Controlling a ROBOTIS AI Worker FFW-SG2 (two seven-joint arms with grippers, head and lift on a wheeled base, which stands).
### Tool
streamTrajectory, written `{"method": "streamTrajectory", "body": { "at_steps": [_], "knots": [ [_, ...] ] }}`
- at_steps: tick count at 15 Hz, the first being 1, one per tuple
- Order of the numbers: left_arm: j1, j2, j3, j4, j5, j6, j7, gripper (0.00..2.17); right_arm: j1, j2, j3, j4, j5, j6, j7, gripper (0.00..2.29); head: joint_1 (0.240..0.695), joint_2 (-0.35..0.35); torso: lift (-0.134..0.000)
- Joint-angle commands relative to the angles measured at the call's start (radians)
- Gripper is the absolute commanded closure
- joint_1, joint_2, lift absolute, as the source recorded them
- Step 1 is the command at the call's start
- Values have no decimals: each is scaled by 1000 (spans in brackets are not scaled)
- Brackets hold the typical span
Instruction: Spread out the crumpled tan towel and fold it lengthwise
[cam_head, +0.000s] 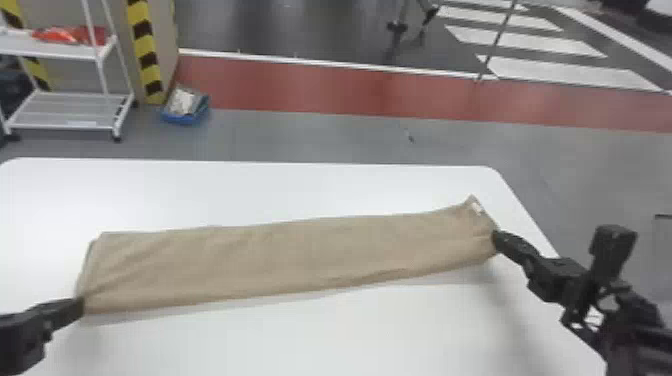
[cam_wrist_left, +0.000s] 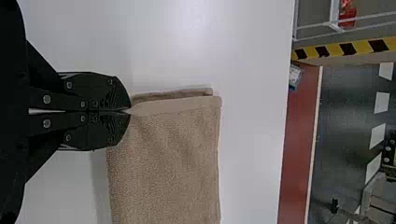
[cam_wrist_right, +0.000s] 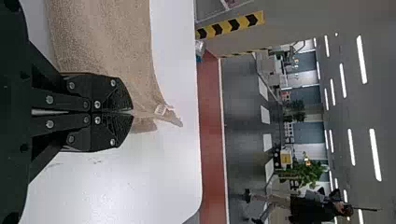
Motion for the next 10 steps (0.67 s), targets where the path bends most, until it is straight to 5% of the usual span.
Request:
{"method": "streamTrajectory", "body": {
  "at_steps": [1, 7, 8, 9, 10],
  "knots": [
    [13, 0, 14, -13, 1, 1, -3, 1447, 56, 18, -32, -58, -15, 1, 12, 1214, 695, -204, -124],
    [8, -2, 2, -13, 1, -2, -13, 1447, 100, 22, -48, -67, -17, -2, 15, 1163, 695, -214, -124],
    [10, -2, 0, -13, 1, -5, -13, 1325, 100, 25, -46, -66, -17, -11, 15, 883, 695, -217, -124],
    [13, -2, 0, -16, 1, -20, -11, 836, 100, 27, -45, -60, -15, -20, 12, 340, 695, -220, -124],
    [21, -2, 2, -28, 1, -23, -5, 232, 100, 27, -45, -55, -15, -39, 10, 60, 695, -222, -124]
  ]
}}
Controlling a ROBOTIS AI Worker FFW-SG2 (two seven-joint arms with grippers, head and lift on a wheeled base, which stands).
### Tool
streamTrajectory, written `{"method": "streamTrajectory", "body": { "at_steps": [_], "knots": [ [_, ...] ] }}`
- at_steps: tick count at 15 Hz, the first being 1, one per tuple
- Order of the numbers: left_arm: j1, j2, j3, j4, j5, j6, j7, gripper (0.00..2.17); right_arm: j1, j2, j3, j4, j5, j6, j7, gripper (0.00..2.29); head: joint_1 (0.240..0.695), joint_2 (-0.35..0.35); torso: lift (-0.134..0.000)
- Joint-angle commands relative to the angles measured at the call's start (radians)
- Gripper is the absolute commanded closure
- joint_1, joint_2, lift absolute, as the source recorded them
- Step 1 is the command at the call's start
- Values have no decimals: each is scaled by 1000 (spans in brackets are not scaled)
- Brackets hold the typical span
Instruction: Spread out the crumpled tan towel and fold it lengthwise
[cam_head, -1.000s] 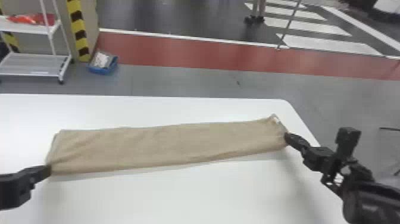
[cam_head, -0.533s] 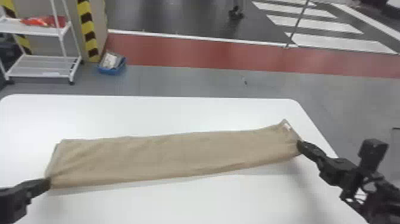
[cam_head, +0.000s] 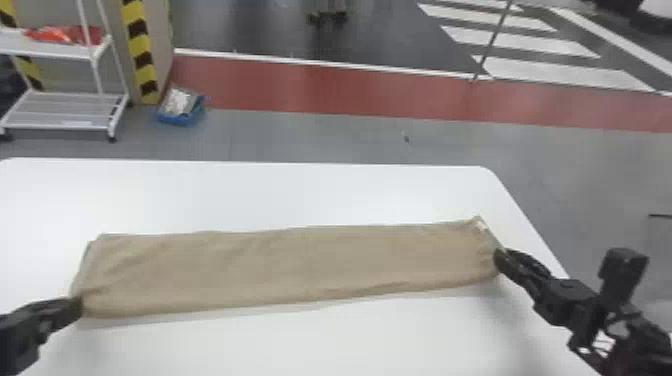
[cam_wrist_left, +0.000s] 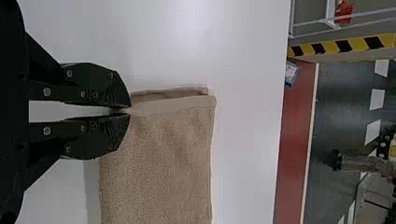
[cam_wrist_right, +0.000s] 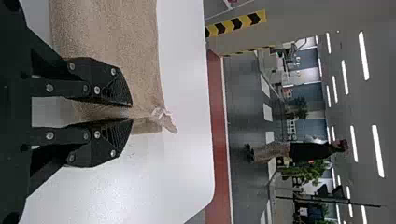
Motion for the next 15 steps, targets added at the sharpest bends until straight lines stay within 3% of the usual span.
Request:
{"method": "streamTrajectory", "body": {
  "at_steps": [1, 7, 11, 15],
  "knots": [
    [19, -3, 5, -22, -2, -21, 12, 2, 0, 1, 0, 7, 1, -25, -2, 46, 695, -222, -124],
    [23, 2, 21, -48, -23, -73, 24, 19, -26, -14, -46, 2, -30, -16, 4, 87, 695, -223, -124],
    [-124, 11, -5, 60, -25, -64, 1, 29, -134, -33, -37, 0, 8, 144, 33, 154, 695, -222, -124],
    [-293, 28, -59, 216, -61, 16, -13, 39, -284, -64, 15, 68, 105, 359, 197, 191, 695, -184, -124]
  ]
}}
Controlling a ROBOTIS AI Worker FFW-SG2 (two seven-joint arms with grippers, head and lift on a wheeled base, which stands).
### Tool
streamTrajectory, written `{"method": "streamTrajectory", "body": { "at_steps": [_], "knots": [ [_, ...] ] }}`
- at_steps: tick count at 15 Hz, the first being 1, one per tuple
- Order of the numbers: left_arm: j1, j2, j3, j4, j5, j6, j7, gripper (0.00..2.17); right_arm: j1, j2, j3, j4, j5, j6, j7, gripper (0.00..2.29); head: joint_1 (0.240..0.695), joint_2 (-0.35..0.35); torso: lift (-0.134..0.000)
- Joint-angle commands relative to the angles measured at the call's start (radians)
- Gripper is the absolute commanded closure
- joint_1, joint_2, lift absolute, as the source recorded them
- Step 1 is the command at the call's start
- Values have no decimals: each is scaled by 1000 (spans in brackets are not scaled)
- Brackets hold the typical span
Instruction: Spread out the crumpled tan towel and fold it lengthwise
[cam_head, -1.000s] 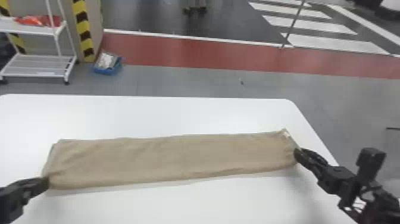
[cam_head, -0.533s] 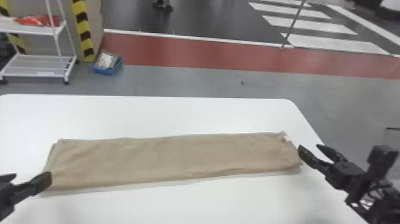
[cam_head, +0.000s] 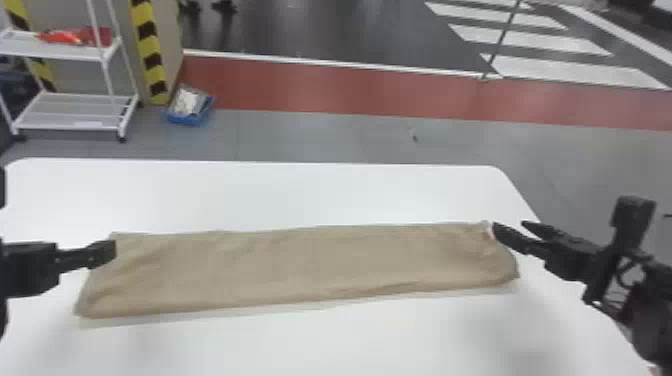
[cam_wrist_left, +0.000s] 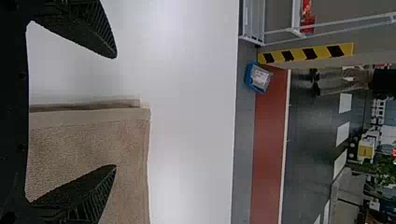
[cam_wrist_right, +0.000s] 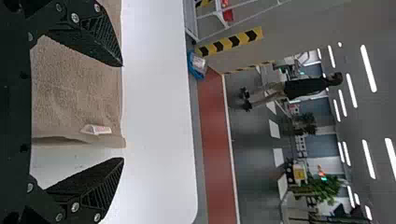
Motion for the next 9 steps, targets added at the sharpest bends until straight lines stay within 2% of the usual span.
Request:
{"method": "streamTrajectory", "body": {
  "at_steps": [1, 4, 5, 7, 9],
  "knots": [
    [-75, 4, -17, 81, -15, 38, -1, 39, -86, -13, 31, 35, 59, 145, 48, 194, 695, -173, -124],
    [-148, 4, -31, 144, -21, 180, -3, 46, -135, -13, 85, 37, 152, 203, 37, 211, 695, -146, -124],
    [-165, 4, -31, 164, -21, 210, -3, 46, -158, -15, 92, 41, 178, 265, 37, 211, 695, -140, -124],
    [-184, 6, -31, 198, -23, 223, -6, 46, -182, -15, 114, 58, 230, 292, 37, 218, 695, -136, -124],
    [-191, 6, -33, 206, -28, 223, -7, 80, -198, -19, 115, 92, 244, 292, 36, 221, 695, -134, -124]
  ]
}}
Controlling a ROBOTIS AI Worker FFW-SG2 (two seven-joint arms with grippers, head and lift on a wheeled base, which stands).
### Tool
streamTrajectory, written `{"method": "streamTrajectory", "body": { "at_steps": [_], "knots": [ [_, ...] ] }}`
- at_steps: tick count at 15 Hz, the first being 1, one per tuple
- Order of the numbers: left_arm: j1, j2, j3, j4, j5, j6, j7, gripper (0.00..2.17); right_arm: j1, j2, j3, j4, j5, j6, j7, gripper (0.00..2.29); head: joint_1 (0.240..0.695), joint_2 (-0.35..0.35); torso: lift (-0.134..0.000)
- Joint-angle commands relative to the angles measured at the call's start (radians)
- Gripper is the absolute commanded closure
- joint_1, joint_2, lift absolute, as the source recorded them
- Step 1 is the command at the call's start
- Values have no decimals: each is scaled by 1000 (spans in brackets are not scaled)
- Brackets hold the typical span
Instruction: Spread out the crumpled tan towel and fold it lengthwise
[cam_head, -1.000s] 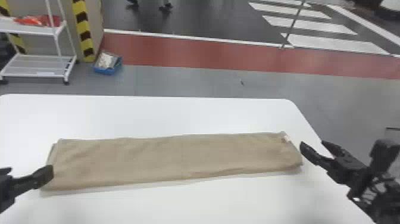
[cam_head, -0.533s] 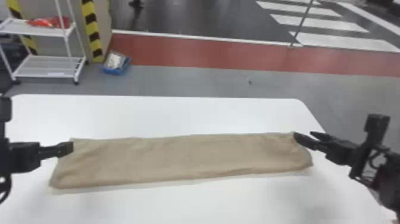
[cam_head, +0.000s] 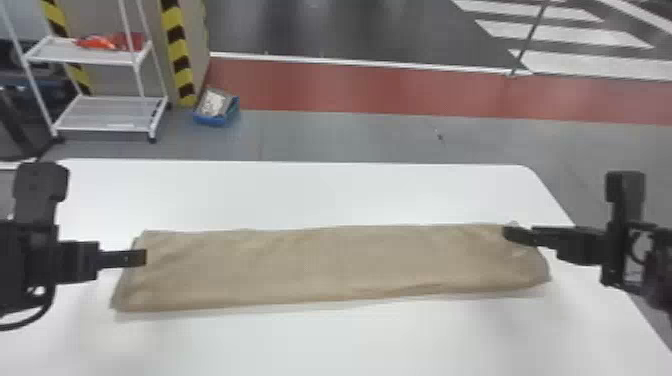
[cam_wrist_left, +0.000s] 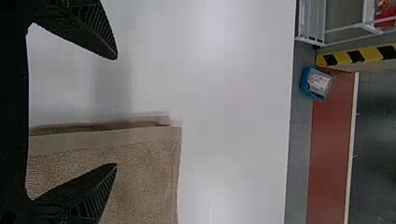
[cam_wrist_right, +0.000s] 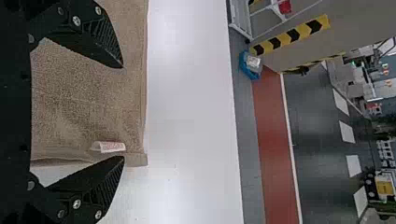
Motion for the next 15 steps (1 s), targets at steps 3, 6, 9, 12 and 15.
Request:
{"method": "streamTrajectory", "body": {
  "at_steps": [3, 6, 9, 12, 15],
  "knots": [
    [-9, 2, -1, 8, -9, 1, -1, 80, -17, -16, -7, 69, 16, 0, -1, 259, 695, -139, -124],
    [-12, 2, -1, 10, -17, 1, -9, 83, -13, -22, -16, 82, 10, -7, 2, 259, 695, -150, -124],
    [-12, 2, -2, 10, -17, 7, -9, 83, -11, -24, -30, 82, 1, -10, 8, 259, 695, -155, -124],
    [-12, 2, -7, 12, -32, 10, -24, 83, 0, -24, -36, 81, -8, -16, 26, 259, 695, -159, -124],
    [-10, 2, -9, 12, -38, 10, -24, 87, 3, -30, -45, 81, -10, -22, 45, 259, 695, -158, -124]
  ]
}}
